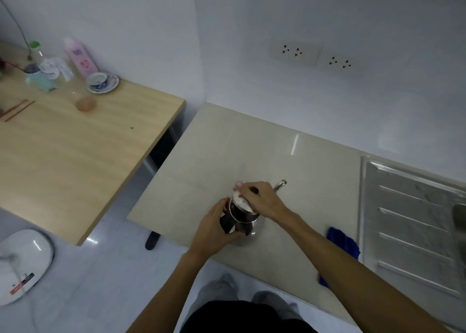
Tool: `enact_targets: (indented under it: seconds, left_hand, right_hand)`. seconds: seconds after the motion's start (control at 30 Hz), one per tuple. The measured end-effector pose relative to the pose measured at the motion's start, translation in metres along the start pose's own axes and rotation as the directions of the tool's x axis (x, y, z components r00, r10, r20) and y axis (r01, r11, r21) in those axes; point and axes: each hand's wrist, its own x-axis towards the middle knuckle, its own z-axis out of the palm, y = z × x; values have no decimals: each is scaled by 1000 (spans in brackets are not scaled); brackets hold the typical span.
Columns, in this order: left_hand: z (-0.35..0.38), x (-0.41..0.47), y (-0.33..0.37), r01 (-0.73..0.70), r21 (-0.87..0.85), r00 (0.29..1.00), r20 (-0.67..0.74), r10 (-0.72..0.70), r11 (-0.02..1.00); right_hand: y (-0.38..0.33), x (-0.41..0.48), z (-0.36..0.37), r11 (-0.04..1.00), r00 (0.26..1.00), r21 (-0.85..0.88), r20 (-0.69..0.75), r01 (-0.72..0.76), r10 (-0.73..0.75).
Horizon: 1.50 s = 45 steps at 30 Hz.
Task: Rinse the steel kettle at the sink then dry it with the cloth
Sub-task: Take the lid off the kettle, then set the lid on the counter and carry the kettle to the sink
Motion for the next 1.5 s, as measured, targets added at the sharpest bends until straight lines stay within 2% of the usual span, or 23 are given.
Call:
enact_targets:
  seconds: [0.1,0.17,0.3,0.37,0.43,0.53,0.6,0.7,1.03,1.13,1.23,1.3,1.37,1.5]
  left_hand:
    - [0,0,-1,10,-3,1000,10,-10,1000]
    - [0,-1,0,11,-4,1000,7,-11,1000]
    - [-2,-3,7,-2,-5,1000,-3,2,1000]
    - [-2,-3,5,-2,-1,1000,6,2,1000]
    - [-1,-3,2,18,7,1000,11,-18,1000]
    - [0,-2,-2,44,28,999,4,-44,999]
    - [-1,-2,-1,47,31,999,1,-47,998]
    - [-4,-4,4,34,33,999,4,-34,999]
    - [-12,-7,13,40,18,999,29,-40,999]
    - [-17,-9,12,37,3,998,50,-37,999]
    - [-21,-14,8,69,-20,997,31,-68,997]
    - [-24,-17,2,109,-30,994,16,-109,994]
    - [-27,-21,0,144,-59,990,0,-144,988]
    - [-27,-28,-3,218,-123,975,-26,-222,968]
  right_hand:
    - [-2,-4,-4,1000,998,-19,56,-5,6]
    - [0,-11,-5,999,999,-26,24,27,-26]
    - [12,-35,-13,982,954,-104,-241,155,-176]
    - [30,-54,-19,981,916,-125,-355,150,-185]
    - [58,-75,-21,990,888,-123,-446,67,-115]
    - [114,-102,-14,961,847,-150,-517,-234,125]
    - [151,-115,-2,887,831,-272,-523,-374,190]
    - [183,-126,16,826,837,-379,-514,-418,188]
    - [207,-122,37,843,858,-422,-507,-335,87]
    - [204,-117,36,825,855,-480,-519,-299,7]
    - [200,-116,34,787,871,-527,-491,-321,26]
    - [193,-114,31,774,886,-525,-454,-354,97]
    - [182,-109,28,777,869,-491,-474,-395,142]
    - [150,-83,22,876,842,-362,-533,-320,87]
